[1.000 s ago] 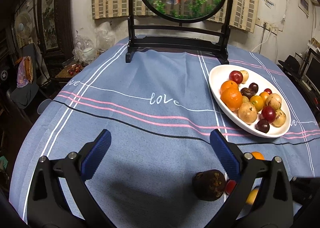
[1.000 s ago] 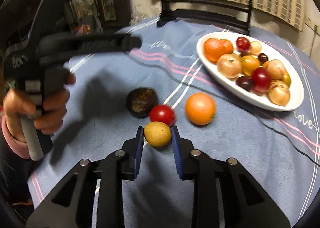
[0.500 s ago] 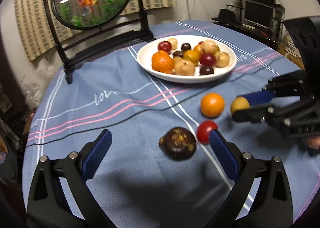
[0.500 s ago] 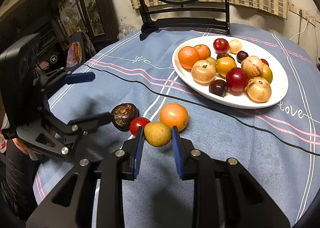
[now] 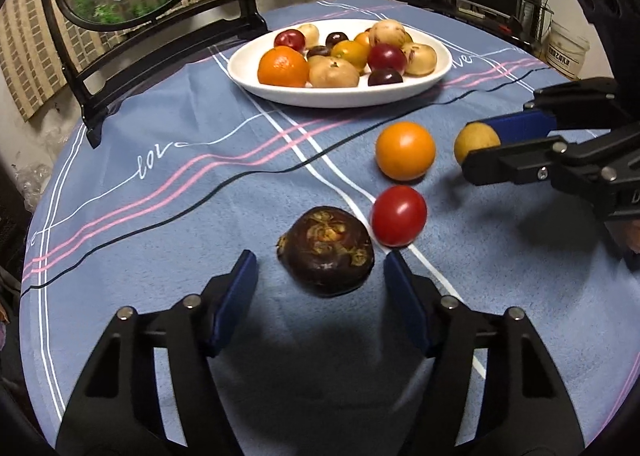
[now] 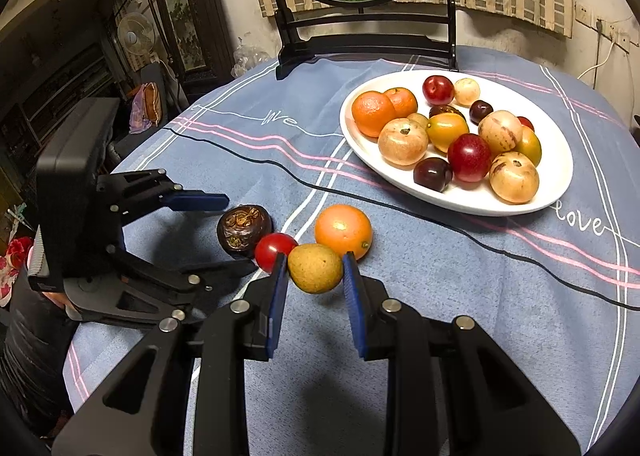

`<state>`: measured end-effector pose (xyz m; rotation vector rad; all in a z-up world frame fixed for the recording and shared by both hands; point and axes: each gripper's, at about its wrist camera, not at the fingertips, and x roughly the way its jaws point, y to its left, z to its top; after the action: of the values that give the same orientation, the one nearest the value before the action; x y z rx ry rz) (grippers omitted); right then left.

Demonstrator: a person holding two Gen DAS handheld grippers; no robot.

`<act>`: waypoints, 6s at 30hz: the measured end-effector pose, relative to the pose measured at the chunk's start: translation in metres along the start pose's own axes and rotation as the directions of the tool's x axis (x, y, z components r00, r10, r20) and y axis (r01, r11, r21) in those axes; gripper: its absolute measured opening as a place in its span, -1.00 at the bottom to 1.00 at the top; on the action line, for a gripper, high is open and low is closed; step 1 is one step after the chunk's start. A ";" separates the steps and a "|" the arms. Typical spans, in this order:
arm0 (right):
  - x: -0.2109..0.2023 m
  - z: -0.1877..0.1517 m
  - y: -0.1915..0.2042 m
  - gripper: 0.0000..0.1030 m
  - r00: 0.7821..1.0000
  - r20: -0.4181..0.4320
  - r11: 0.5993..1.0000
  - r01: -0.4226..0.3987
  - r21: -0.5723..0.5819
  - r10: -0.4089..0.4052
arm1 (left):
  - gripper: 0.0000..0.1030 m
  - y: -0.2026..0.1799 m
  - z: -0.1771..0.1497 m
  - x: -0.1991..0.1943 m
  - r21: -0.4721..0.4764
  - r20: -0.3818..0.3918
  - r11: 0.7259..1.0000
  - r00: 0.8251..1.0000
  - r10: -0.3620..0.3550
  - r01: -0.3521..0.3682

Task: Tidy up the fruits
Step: 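Grasp the dark mangosteen with the left tool while the right tool grasps a small yellow fruit, then carry the mangosteen and yellow fruit onto the plate and release them, then move both tools back and grasp the orange with the right tool, then grasp the red tomato with the left tool while the right tool holds the orange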

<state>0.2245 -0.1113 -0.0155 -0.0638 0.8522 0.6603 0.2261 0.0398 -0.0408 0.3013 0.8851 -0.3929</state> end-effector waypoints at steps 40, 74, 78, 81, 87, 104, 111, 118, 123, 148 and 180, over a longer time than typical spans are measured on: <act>-0.030 0.021 -0.031 -0.45 0.959 0.278 0.996 0.023 0.086 -0.046 | -0.06 -0.026 0.024 -0.036 0.003 0.159 1.000 0.987 -0.025 0.025; 0.025 0.086 -0.176 0.09 0.947 0.272 0.939 0.075 0.336 -0.173 | 0.46 0.021 0.214 0.089 -0.298 0.061 0.937 0.976 0.208 -0.181; 0.008 0.089 -0.167 0.12 0.937 0.310 0.943 0.057 0.327 -0.163 | 0.83 0.020 0.198 0.041 -0.315 0.104 0.929 0.965 0.239 -0.196; -0.006 0.092 -0.152 0.12 0.927 0.336 0.952 0.060 0.302 -0.165 | 0.95 0.019 0.172 0.001 -0.340 0.163 0.922 0.954 0.253 -0.186; -0.025 0.078 -0.104 0.12 0.934 0.335 0.974 0.047 0.222 -0.121 | 0.95 0.031 0.111 -0.042 -0.442 0.199 0.887 0.950 0.241 -0.132; 0.004 0.012 -0.016 0.12 0.988 0.116 0.993 0.100 0.055 -0.106 | 0.95 0.063 0.029 -0.037 -0.631 0.029 0.734 0.939 0.344 -0.250; 0.020 0.007 -0.018 0.12 0.992 0.056 0.992 0.112 0.053 -0.115 | 0.95 0.064 0.031 -0.041 -0.642 0.022 0.728 0.944 0.330 -0.240; 0.029 0.012 -0.012 0.09 0.991 0.053 0.991 0.123 0.044 -0.125 | 0.95 0.060 0.033 -0.047 -0.635 0.037 0.728 0.931 0.364 -0.259; 0.039 0.015 -0.009 0.02 0.993 0.036 0.993 0.110 0.043 -0.111 | 0.95 0.058 0.034 -0.047 -0.627 0.039 0.735 0.933 0.358 -0.256; 0.008 0.017 -0.025 -0.23 0.995 0.092 0.991 0.036 0.130 -0.048 | 0.95 0.047 0.037 -0.036 -0.559 0.031 0.790 0.945 0.325 -0.253; -0.029 0.013 -0.064 -0.24 0.984 0.154 0.963 0.050 0.265 -0.093 | -0.35 -0.046 0.030 0.013 -0.119 -0.037 0.991 0.998 0.052 -0.056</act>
<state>0.2557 -0.1729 0.0007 0.1946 0.7662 0.4735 0.2332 -0.0166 -0.0371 0.2217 0.9282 -0.2836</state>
